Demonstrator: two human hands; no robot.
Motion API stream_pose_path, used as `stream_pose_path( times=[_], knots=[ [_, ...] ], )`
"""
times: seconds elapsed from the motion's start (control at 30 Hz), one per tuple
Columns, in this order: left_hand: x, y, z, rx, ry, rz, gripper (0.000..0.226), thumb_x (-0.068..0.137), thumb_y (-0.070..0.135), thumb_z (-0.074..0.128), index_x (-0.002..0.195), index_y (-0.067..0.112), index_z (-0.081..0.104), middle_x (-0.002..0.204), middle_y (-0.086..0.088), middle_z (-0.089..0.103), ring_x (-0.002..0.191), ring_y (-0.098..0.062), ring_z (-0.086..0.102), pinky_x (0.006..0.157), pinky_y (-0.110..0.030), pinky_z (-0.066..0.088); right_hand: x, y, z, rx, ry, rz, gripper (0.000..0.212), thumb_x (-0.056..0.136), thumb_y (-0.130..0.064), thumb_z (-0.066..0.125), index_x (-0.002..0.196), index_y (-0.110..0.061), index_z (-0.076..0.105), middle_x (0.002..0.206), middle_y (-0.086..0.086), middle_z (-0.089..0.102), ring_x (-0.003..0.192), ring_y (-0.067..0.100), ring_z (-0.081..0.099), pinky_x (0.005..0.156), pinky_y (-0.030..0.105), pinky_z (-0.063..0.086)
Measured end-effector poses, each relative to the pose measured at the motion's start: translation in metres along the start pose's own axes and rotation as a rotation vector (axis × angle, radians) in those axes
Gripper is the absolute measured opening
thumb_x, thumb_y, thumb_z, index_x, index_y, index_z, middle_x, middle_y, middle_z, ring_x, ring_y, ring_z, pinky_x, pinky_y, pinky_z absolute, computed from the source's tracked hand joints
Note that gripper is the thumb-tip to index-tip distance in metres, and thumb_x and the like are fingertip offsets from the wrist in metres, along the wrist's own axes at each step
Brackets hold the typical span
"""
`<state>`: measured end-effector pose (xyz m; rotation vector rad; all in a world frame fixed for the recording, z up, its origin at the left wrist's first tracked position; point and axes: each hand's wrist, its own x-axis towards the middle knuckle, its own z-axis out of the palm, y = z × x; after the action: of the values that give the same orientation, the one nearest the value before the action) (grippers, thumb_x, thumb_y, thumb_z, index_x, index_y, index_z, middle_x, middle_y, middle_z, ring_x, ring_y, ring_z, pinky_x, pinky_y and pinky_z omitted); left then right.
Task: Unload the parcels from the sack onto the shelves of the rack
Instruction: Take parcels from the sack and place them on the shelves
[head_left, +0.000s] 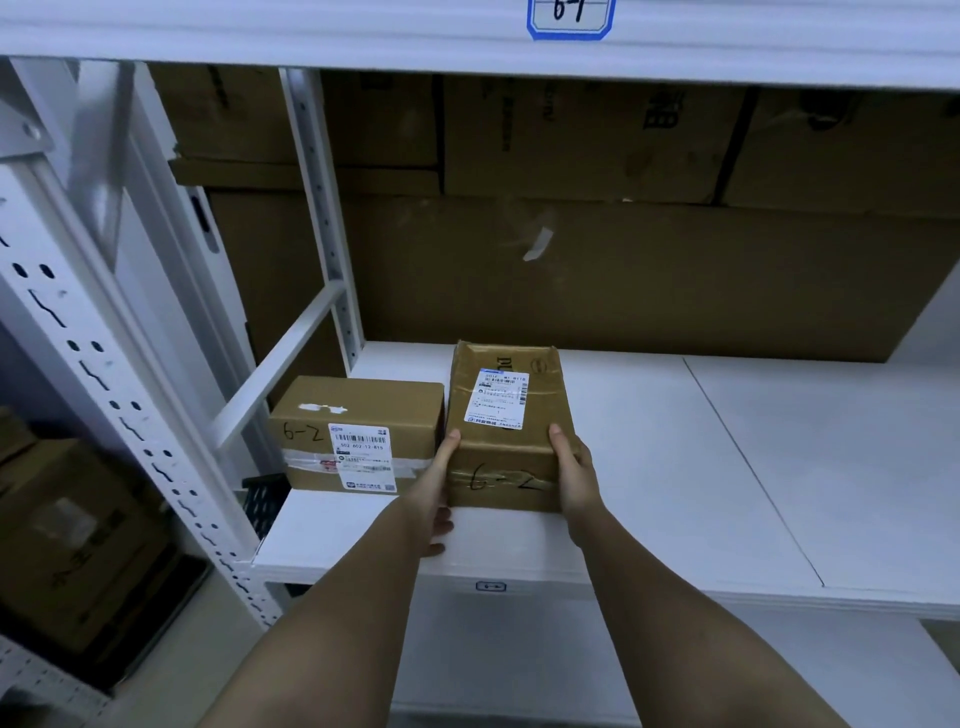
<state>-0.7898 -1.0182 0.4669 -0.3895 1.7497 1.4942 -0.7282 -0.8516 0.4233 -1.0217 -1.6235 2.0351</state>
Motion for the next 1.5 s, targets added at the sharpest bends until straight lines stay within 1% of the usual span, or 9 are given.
stream_pose_path(
  times=[0.47,0.57,0.67,0.77,0.97,1.1,1.23,1.4,1.5],
  knots=[
    [0.003,0.001,-0.008,0.008,-0.011,0.035,0.101,0.069,0.085,0.045,0.137,0.01,0.043,0.135,-0.012,0.053,0.119,-0.032,0.052,0.104,-0.049,0.037,0.0,-0.004,0.003,-0.015,-0.034,0.017,0.071,0.089,-0.059,0.052,0.147,-0.023,0.034,0.134,0.004,0.054,0.116,0.022,0.055,0.092,0.033,0.043],
    [0.009,-0.004,-0.009,-0.071,0.056,0.145,0.076,0.084,0.078,0.028,0.111,0.013,0.057,0.106,-0.012,0.064,0.095,-0.026,0.059,0.084,-0.036,0.045,-0.002,-0.002,0.003,0.004,-0.027,0.032,0.072,0.09,-0.061,0.048,0.148,-0.022,0.03,0.136,0.004,0.051,0.117,0.022,0.053,0.094,0.034,0.042],
    [0.016,-0.011,-0.016,-0.091,0.167,0.208,0.051,0.098,0.056,0.03,0.097,0.012,0.055,0.079,-0.008,0.055,0.07,-0.018,0.051,0.057,-0.028,0.038,-0.007,0.002,0.004,-0.004,0.05,0.019,0.071,0.093,-0.063,0.04,0.148,-0.019,0.029,0.138,0.005,0.047,0.115,0.021,0.05,0.095,0.035,0.038],
    [0.03,-0.02,-0.027,-0.043,0.22,0.179,0.036,0.099,0.032,0.041,0.109,0.001,0.057,0.079,-0.008,0.054,0.067,-0.017,0.049,0.055,-0.027,0.036,-0.011,0.005,0.005,-0.021,0.142,-0.003,0.065,0.096,-0.061,0.033,0.143,-0.016,0.035,0.136,0.006,0.048,0.11,0.019,0.047,0.096,0.035,0.036],
    [0.027,-0.025,-0.013,0.045,0.119,0.115,0.039,0.097,0.038,0.047,0.071,0.009,0.05,0.067,-0.006,0.053,0.054,-0.016,0.045,0.055,-0.024,0.031,-0.025,0.015,-0.004,-0.128,0.357,-0.01,0.06,0.098,-0.059,0.026,0.135,-0.016,0.047,0.128,0.003,0.053,0.119,0.026,0.05,0.105,0.042,0.035],
    [0.019,-0.034,0.01,0.134,0.083,0.13,0.023,0.098,0.023,0.044,0.083,0.008,0.054,0.068,-0.005,0.055,0.054,-0.015,0.047,0.047,-0.021,0.033,-0.04,0.023,-0.024,-0.237,0.349,0.094,0.036,0.099,-0.035,0.04,0.113,-0.008,0.06,0.106,0.009,0.064,0.1,0.03,0.06,0.09,0.038,0.045],
    [-0.002,-0.038,0.049,0.195,0.008,0.177,0.028,0.096,0.01,0.042,0.068,0.012,0.041,0.067,-0.005,0.043,0.053,-0.015,0.038,0.028,-0.012,0.027,-0.055,0.024,-0.06,-0.155,0.14,0.249,0.019,0.095,-0.016,0.049,0.08,-0.007,0.058,0.074,0.01,0.063,0.058,0.024,0.056,0.055,0.024,0.039],
    [-0.029,-0.06,0.117,0.285,-0.028,0.271,0.02,0.095,0.009,0.044,0.076,0.012,0.042,0.067,-0.005,0.043,0.052,-0.014,0.039,0.029,-0.012,0.027,-0.07,0.02,-0.133,-0.185,0.14,0.199,0.02,0.094,-0.012,0.048,0.075,-0.009,0.056,0.067,0.008,0.061,0.051,0.02,0.053,0.048,0.022,0.033],
    [-0.043,-0.086,0.166,0.363,-0.002,0.32,0.018,0.092,0.013,0.047,0.075,0.007,0.047,0.068,-0.008,0.054,0.054,-0.02,0.049,0.045,-0.021,0.032,-0.082,0.016,-0.198,-0.184,0.173,0.167,0.027,0.095,-0.008,0.047,0.069,-0.008,0.053,0.061,0.008,0.056,0.049,0.018,0.051,0.042,0.02,0.035]
  ],
)
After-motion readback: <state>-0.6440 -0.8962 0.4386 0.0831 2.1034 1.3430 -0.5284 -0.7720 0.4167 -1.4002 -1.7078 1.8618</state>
